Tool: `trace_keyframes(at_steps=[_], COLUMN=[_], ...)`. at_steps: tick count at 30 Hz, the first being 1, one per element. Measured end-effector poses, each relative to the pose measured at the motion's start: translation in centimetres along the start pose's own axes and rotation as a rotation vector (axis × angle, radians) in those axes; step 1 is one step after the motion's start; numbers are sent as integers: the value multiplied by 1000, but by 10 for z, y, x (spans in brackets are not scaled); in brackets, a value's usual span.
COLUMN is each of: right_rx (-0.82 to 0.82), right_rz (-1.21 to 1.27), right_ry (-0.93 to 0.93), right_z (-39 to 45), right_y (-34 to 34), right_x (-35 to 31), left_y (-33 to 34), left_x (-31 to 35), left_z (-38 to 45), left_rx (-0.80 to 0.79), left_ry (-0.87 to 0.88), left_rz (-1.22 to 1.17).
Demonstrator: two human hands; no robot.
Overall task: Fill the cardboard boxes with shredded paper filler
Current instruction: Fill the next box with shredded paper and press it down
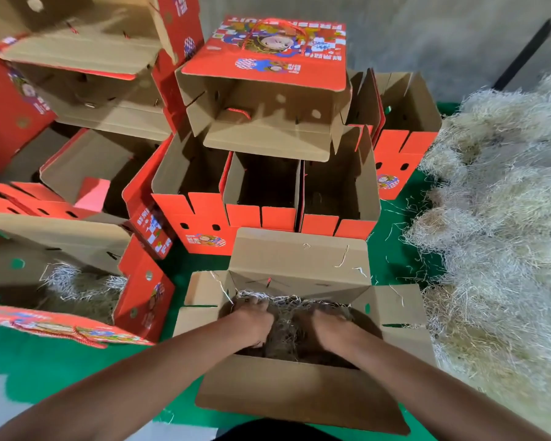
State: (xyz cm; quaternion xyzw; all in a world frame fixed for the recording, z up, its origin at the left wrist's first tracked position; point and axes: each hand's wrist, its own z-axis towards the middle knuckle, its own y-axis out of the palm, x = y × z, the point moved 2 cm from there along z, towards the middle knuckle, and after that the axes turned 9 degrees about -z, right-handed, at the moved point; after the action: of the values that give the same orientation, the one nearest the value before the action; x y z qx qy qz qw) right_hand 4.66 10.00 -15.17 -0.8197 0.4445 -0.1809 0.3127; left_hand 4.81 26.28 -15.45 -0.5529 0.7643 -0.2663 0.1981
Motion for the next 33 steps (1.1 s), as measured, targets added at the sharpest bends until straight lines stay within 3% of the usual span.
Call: trace_keyframes(at_steps=[3, 8, 12, 17, 18, 21, 23, 25, 29, 31, 33], right_rx=[178, 304, 231, -32, -3, 170, 49, -85, 67, 100, -8], right_rz=[-127, 35, -137, 219, 316, 74, -76, -99, -121, -92, -14], right_ry=[-10, -266, -162, -166, -94, -72, -18, 37, -40, -68, -74], right_z=[-18, -27, -11, 10, 6, 0, -4, -5, -5, 0, 9], right_y=[-24, -19, 8, -1, -1, 10, 11, -1, -30, -35, -26], right_x=[0, -8, 3, -22, -14, 20, 22, 9, -3, -9, -19], left_y=[-7, -11, -7, 12, 14, 17, 14, 6, -8, -5, 7], left_x=[-4, -4, -5, -8, -8, -5, -4, -2, -7, -9, -9], left_z=[-11, -9, 4, 15, 16, 17, 13, 6, -7, -3, 2], left_rx=[238, 103, 38, 1, -12, -35, -37, -1, 152, 101, -54], left_ry=[93, 64, 61, 32, 18, -37, -45, -26, 96, 79, 7], left_rz=[-18, -15, -59, 108, 148, 257, 280, 229, -45, -86, -36])
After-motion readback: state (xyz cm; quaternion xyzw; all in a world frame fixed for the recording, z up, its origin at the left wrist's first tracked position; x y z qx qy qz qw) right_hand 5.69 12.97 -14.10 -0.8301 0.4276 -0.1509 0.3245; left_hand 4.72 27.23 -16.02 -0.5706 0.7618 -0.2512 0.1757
